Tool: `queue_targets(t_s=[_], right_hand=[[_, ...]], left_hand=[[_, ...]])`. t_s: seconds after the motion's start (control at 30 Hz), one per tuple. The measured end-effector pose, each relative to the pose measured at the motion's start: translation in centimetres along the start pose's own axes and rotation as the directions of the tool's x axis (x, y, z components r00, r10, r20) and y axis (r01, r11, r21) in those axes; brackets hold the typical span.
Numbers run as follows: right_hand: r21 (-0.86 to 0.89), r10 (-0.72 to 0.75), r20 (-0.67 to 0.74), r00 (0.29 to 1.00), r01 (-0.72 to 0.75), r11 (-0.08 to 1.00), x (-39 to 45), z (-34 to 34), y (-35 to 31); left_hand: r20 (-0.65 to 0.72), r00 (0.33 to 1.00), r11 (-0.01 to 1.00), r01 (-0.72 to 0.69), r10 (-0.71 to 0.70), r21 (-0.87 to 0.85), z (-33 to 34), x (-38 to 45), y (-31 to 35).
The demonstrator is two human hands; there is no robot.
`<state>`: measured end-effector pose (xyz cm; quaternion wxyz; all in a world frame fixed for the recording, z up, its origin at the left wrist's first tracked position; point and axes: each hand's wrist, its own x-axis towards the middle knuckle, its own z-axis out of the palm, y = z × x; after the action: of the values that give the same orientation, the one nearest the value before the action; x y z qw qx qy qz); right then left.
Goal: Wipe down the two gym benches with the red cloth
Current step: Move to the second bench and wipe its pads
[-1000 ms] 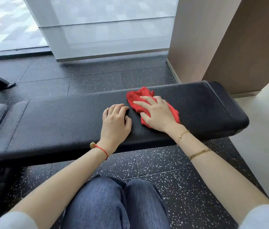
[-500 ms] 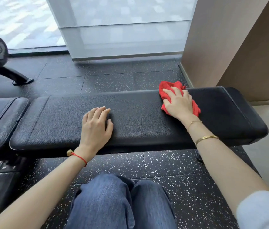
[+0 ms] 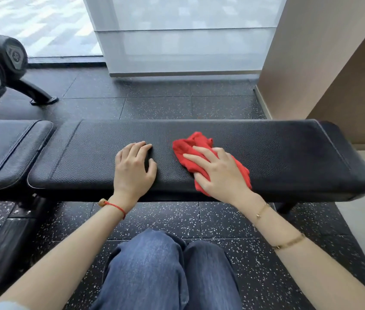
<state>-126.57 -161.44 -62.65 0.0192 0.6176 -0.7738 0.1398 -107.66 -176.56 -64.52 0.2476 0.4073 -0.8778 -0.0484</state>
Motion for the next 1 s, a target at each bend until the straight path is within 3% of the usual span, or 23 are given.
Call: queue_targets(t_s=[0.27, 0.4, 0.67, 0.8, 0.9, 1.0], right_hand=[[-0.048, 0.303, -0.027, 0.953, -0.304, 0.952, 2.9, -1.0, 6.0], [-0.036, 0.291, -0.020, 0.957, -0.291, 0.956, 5.4, -0.1, 3.5], [-0.006, 0.131, -0.002, 0.991, -0.131, 0.991, 3.6, 0.7, -1.3], [0.158, 0.107, -0.012, 0.994, -0.104, 0.982, 3.1, -0.2, -0.8], [0.261, 0.183, -0.049, 0.982, -0.165, 0.951, 3.2, -0.9, -0.2], [0.118, 0.351, -0.019, 0.936, -0.346, 0.931, 2.8, -1.1, 0.6]], left_hand=[[0.021, 1.000, 1.000, 0.006, -0.007, 0.028, -0.1, 0.1, 0.6], [0.027, 1.000, 0.999, 0.011, -0.012, 0.049, -0.2, 0.1, 0.6], [0.033, 0.999, 0.998, 0.014, -0.016, 0.056, -0.2, 0.1, 0.7], [0.042, 0.999, 0.998, 0.014, -0.016, 0.064, -0.3, 0.1, 0.7], [0.046, 0.999, 0.998, 0.013, -0.016, 0.065, -0.4, 0.1, 0.7], [0.044, 0.999, 0.998, 0.013, -0.016, 0.064, -0.5, 0.1, 0.8]])
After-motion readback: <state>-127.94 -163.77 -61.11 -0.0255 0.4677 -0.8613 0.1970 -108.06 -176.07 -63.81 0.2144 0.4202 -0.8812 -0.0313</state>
